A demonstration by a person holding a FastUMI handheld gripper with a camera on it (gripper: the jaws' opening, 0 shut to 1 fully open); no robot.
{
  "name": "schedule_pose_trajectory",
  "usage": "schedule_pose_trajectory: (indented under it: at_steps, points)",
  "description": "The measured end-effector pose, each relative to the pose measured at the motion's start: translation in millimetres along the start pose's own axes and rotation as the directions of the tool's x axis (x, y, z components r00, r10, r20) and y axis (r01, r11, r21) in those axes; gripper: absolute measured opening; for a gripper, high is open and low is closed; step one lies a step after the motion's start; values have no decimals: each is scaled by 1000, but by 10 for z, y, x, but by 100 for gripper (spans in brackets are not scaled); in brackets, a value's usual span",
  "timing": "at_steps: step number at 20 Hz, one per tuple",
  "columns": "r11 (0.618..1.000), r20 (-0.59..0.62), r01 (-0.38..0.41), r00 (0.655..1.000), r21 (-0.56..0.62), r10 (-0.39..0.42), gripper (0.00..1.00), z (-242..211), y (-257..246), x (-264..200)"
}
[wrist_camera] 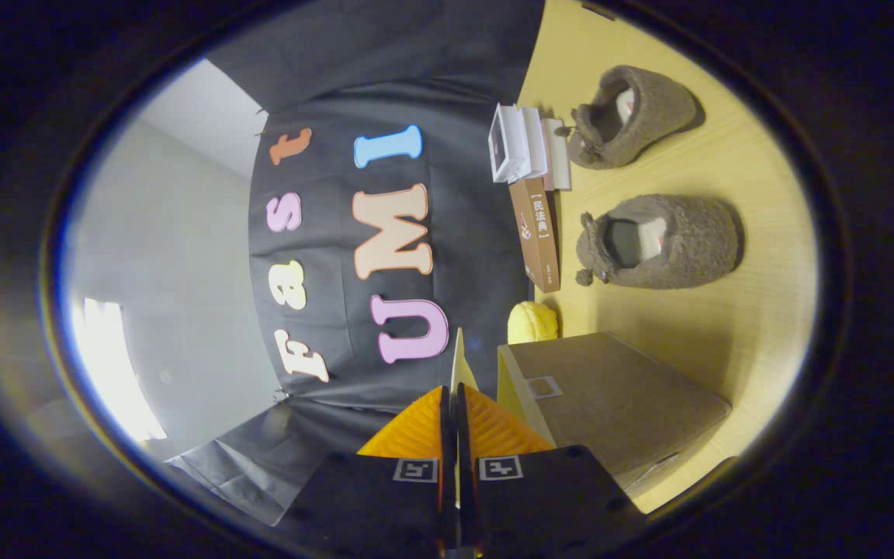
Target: Open the storage box then place both shoes into the box .Put the left shoe in first, then the right shoe, with the right side of both shoes facing outward in a uniform manner.
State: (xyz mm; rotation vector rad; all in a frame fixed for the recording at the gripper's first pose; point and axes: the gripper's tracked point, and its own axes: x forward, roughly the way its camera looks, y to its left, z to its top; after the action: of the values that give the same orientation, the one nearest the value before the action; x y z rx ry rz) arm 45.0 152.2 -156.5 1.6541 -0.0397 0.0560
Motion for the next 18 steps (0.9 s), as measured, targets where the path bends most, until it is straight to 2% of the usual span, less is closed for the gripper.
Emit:
schedule_pose_trajectory:
  at_steps: [4, 9, 18]
  points:
    - [997, -47, -34, 998, -70, 31, 6, -132, 343, 29]
    - [985, -105, -113, 989, -129, 100, 9, -489, 842, 53]
    - [965, -166, -196, 972, -176, 167, 10, -1590, 1307, 199]
